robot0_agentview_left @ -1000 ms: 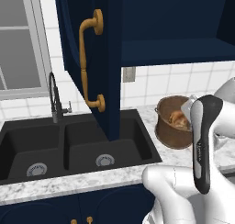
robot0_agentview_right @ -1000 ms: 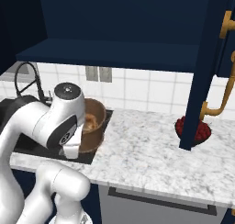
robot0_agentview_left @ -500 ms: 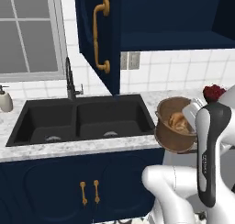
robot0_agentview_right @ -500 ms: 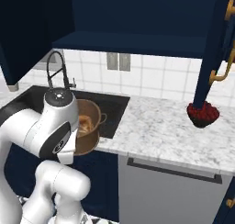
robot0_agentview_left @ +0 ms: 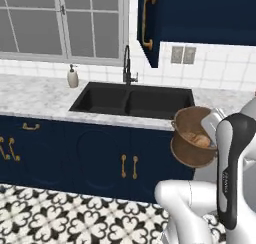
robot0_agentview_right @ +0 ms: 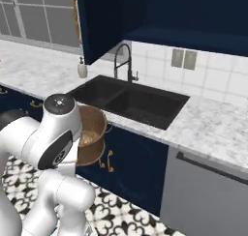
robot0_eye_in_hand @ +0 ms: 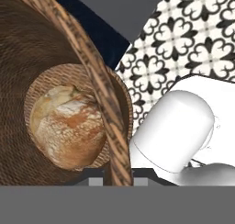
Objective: Open the cabinet, pick up the bread from the cabinet and place it in the basket. Then move the basket to the dining counter.
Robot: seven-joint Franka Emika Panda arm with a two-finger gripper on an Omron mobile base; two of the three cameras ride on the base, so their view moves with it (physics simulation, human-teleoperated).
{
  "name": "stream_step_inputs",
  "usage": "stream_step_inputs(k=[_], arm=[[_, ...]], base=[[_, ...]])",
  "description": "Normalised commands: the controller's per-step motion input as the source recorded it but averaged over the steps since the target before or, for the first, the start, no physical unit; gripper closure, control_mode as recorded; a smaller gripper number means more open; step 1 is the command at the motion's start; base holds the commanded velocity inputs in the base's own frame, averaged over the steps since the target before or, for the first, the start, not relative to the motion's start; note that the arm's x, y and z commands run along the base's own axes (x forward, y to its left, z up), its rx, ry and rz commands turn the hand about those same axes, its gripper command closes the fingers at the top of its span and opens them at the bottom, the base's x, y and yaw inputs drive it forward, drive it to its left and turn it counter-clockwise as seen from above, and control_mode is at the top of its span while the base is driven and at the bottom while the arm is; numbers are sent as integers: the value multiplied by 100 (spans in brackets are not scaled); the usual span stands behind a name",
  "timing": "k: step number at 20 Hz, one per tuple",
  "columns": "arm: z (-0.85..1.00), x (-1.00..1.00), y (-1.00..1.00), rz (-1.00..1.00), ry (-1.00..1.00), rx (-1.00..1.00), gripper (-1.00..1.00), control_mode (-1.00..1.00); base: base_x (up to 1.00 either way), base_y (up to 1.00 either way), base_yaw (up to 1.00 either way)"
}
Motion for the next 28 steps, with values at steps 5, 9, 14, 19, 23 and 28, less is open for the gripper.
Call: stream_step_inputs(k=[5,9,14,19,23,28], arm=[[0,0,0,0,0,0,100,100],[0,0,0,0,0,0,100,100],[0,0,0,0,0,0,100,100],[0,0,0,0,0,0,100,100],[0,0,0,0,0,0,100,100],[0,0,0,0,0,0,100,100]], base=[[0,8,96],[0,0,100],[2,2,99],[86,29,67],[100,14,47],[100,3,13]])
